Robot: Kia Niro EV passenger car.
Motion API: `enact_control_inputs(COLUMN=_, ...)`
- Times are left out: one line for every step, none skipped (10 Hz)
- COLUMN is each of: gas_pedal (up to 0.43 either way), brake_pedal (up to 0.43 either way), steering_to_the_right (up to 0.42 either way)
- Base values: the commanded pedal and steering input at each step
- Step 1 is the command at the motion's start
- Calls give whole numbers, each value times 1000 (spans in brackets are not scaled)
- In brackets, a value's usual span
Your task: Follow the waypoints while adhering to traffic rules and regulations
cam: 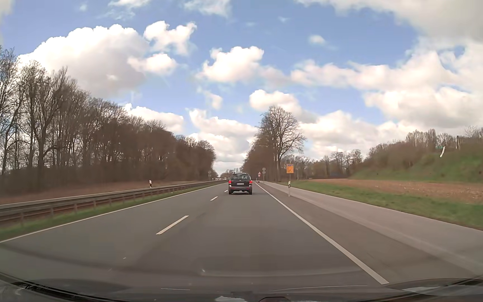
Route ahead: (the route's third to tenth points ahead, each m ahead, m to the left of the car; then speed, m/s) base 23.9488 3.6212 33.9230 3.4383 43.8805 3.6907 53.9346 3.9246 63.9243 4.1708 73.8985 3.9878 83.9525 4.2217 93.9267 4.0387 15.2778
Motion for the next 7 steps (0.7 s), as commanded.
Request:
enact_control_inputs(gas_pedal=228, brake_pedal=0, steering_to_the_right=1)
enact_control_inputs(gas_pedal=228, brake_pedal=0, steering_to_the_right=1)
enact_control_inputs(gas_pedal=228, brake_pedal=0, steering_to_the_right=0)
enact_control_inputs(gas_pedal=228, brake_pedal=0, steering_to_the_right=0)
enact_control_inputs(gas_pedal=228, brake_pedal=0, steering_to_the_right=0)
enact_control_inputs(gas_pedal=228, brake_pedal=0, steering_to_the_right=0)
enact_control_inputs(gas_pedal=228, brake_pedal=0, steering_to_the_right=0)
